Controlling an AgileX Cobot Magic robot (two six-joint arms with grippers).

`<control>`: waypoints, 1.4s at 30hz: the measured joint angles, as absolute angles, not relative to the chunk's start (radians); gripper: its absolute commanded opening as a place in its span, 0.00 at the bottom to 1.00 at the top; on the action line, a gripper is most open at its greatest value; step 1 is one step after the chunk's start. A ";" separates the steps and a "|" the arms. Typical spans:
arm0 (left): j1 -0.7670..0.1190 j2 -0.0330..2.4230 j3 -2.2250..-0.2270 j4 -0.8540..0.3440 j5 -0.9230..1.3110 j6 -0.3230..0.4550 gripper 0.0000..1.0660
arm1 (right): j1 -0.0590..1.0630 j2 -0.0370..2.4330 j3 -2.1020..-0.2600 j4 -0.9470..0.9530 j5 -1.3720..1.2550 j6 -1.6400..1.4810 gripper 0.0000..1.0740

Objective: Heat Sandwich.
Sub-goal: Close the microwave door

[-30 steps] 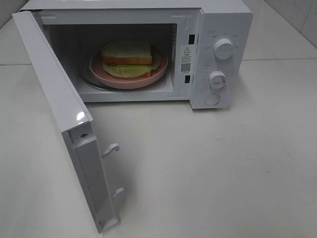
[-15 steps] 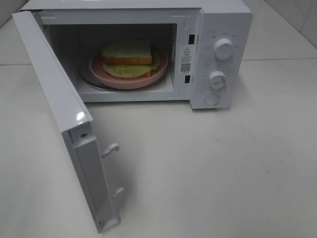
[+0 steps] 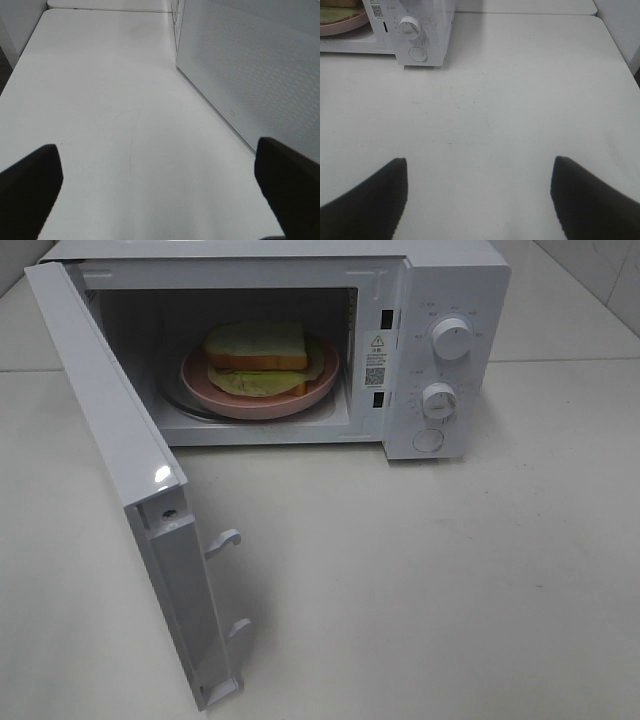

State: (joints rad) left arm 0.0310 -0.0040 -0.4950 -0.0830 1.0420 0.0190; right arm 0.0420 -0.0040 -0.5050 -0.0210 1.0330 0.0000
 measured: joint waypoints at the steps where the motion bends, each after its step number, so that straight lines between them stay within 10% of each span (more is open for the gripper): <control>1: 0.031 -0.004 -0.495 -0.083 1.042 0.019 0.95 | 0.042 -0.004 -0.505 -0.021 1.033 0.000 0.71; 26: 0.031 0.042 -0.526 -0.085 1.002 0.015 0.77 | 0.042 -0.004 -0.505 -0.021 1.033 0.000 0.71; 35: 0.031 0.245 -0.527 -0.092 0.840 0.015 0.15 | 0.042 -0.004 -0.505 -0.021 1.033 0.000 0.71; 42: 0.031 0.333 -0.468 -0.097 0.678 0.015 0.00 | 0.042 -0.004 -0.505 -0.021 1.033 0.000 0.71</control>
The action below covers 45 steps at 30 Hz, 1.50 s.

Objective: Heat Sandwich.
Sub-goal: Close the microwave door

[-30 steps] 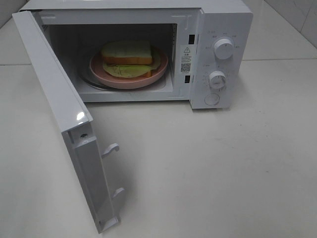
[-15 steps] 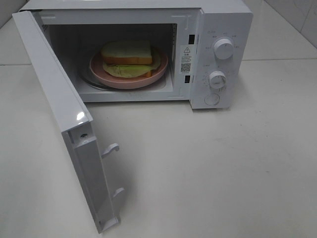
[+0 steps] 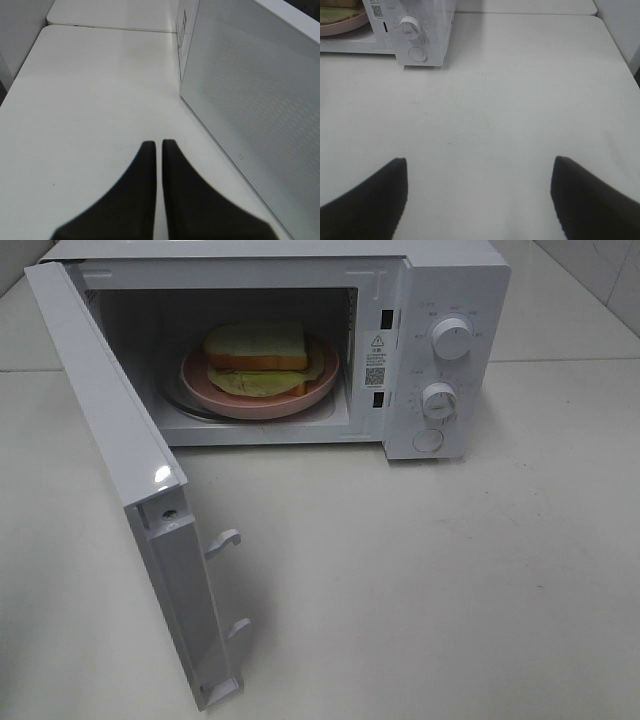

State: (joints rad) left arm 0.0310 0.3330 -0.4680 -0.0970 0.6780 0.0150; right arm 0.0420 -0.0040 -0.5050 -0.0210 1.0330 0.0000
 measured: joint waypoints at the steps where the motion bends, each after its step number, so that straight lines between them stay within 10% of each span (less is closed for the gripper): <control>1: 0.031 0.359 -0.437 -0.098 0.620 0.015 0.00 | 0.042 -0.004 -0.505 -0.021 1.033 0.000 0.71; 45: 0.031 1.049 -0.172 0.098 -0.521 -0.030 0.00 | 0.042 -0.004 -0.505 -0.021 1.033 0.000 0.71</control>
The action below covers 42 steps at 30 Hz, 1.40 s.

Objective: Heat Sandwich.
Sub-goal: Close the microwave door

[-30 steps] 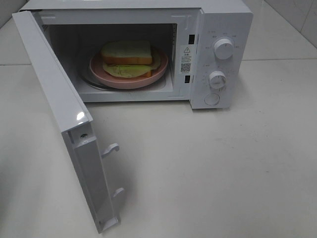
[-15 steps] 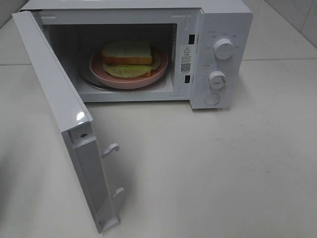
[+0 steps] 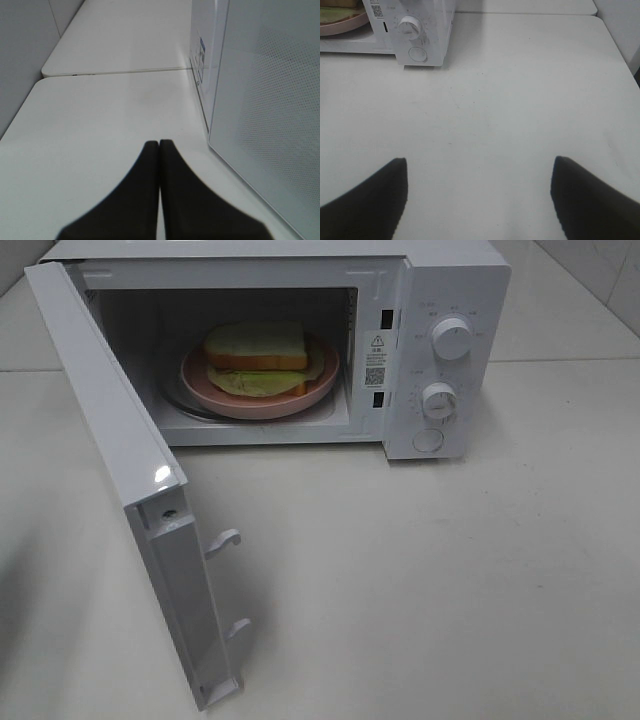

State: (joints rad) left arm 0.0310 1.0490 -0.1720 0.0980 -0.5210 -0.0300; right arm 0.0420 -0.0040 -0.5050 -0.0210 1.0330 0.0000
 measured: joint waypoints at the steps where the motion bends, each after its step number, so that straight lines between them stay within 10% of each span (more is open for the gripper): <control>1: 0.031 1.078 -0.184 0.130 -0.542 -0.050 0.00 | 0.042 -0.004 -0.505 -0.021 1.033 0.000 0.71; 17: -0.031 1.287 -0.232 0.390 -0.773 -0.222 0.00 | 0.042 -0.004 -0.505 -0.021 1.033 0.000 0.71; 42: -0.400 1.529 -0.434 0.177 -0.797 -0.165 0.00 | 0.042 -0.004 -0.505 -0.021 1.033 0.000 0.71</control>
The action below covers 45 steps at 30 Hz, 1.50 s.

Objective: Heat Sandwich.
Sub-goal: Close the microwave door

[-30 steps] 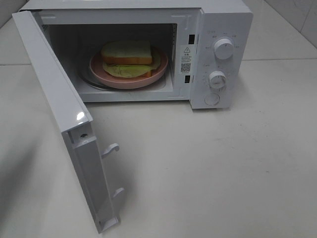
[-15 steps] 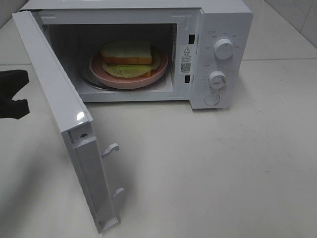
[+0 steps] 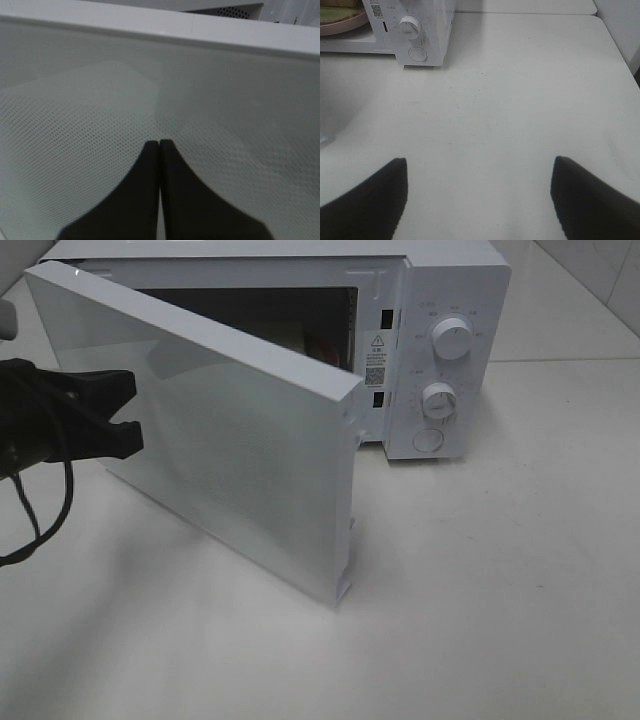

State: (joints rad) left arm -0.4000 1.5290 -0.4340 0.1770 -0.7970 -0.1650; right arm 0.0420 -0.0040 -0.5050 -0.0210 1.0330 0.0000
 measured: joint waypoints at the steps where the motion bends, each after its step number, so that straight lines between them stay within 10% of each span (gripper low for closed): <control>1: -0.418 1.539 -0.444 0.153 -0.797 -0.154 0.00 | 0.042 -0.004 -0.505 -0.021 1.033 0.000 0.71; 45: -0.750 1.906 -1.055 -0.247 -0.581 0.081 0.00 | 0.042 -0.004 -0.505 -0.021 1.033 0.000 0.71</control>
